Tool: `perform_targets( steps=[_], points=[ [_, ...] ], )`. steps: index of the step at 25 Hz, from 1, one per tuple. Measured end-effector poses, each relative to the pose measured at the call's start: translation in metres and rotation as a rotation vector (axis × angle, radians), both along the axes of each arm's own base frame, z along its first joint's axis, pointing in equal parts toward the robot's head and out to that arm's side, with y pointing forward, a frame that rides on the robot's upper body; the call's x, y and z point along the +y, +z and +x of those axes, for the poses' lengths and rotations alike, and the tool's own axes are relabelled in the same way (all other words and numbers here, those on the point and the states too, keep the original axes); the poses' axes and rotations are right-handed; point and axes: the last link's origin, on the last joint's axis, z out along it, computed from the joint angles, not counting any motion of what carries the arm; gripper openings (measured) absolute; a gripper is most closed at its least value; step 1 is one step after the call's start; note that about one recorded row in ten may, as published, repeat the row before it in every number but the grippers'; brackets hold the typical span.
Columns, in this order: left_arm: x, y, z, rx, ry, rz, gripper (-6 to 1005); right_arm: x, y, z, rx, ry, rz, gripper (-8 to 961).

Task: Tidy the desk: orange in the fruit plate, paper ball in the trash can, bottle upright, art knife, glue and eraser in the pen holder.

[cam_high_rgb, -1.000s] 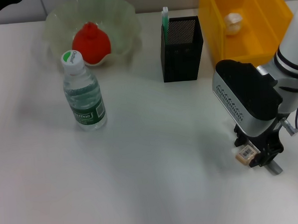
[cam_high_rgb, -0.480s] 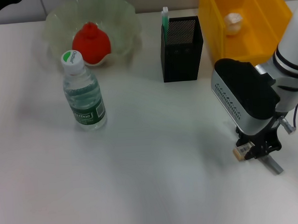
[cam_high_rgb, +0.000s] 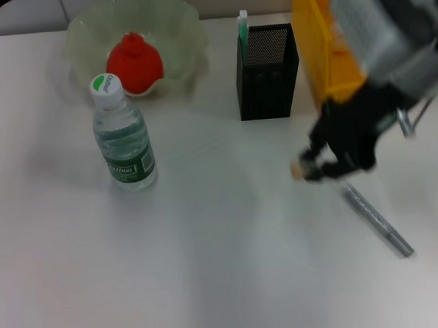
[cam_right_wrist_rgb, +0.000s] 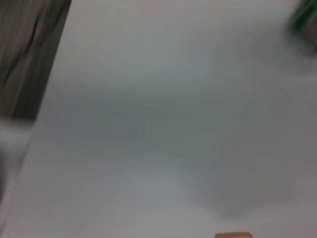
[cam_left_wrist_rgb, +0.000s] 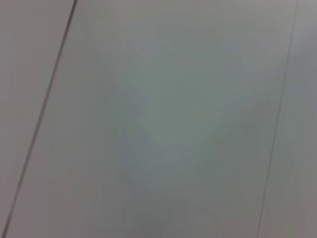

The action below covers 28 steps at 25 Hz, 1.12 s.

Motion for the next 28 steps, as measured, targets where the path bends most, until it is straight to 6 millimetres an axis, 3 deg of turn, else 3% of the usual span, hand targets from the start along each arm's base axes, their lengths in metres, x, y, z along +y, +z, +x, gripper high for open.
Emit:
perform_targets(
  steps=[5,9,11,16,28],
  points=[
    [-0.004,0.002,0.002,-0.007,-0.027,-0.005,663,0.025,0.028,0.001,0.306,-0.141,0.230,260],
    [-0.005,0.008,0.002,0.003,-0.039,0.005,663,0.037,0.035,0.004,0.496,-0.223,0.370,262],
    [-0.007,0.015,0.004,0.018,-0.054,0.022,663,0.051,0.030,0.009,0.506,-0.290,0.468,263],
    [-0.011,0.025,0.007,0.040,-0.085,0.049,663,0.061,0.015,0.018,0.503,-0.357,0.536,265],
    [-0.013,0.036,0.005,0.073,-0.091,0.067,663,0.067,0.006,0.029,0.514,-0.462,0.584,270]
  ],
)
